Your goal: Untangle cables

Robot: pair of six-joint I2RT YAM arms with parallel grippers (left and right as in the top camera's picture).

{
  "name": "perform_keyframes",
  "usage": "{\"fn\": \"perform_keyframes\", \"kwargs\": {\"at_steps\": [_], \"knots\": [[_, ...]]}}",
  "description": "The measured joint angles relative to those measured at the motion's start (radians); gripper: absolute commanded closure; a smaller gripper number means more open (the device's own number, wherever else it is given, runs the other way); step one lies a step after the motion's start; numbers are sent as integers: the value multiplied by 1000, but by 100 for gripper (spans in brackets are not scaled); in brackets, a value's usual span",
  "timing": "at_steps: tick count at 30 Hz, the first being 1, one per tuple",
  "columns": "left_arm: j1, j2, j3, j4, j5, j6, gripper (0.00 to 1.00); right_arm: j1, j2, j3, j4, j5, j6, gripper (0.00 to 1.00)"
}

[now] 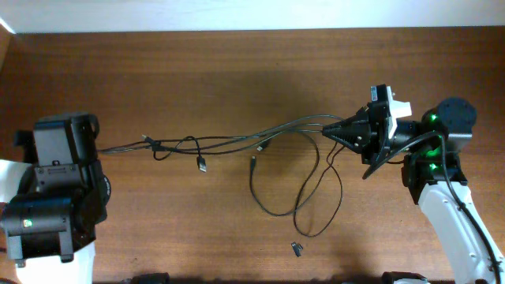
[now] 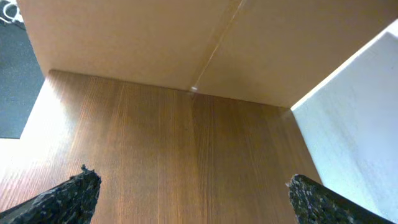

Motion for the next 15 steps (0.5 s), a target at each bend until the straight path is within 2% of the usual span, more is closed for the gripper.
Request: {"fn": "perform_keyframes", "kwargs": {"at_steps": [4, 8, 9, 13, 15], "knots": [[4, 27, 0, -8, 200, 32, 1, 0, 0, 0, 0, 0, 0, 96], [4, 159, 0, 11, 354, 212, 1, 0, 0, 0, 0, 0, 0, 96], [4, 222, 0, 15, 386, 298, 1, 0, 0, 0, 0, 0, 0, 96], [4, 313, 0, 28, 402, 557, 1, -1, 0, 0, 0, 0, 0, 96], [4, 316, 0, 29, 309, 651, 1, -1, 0, 0, 0, 0, 0, 96]]}}
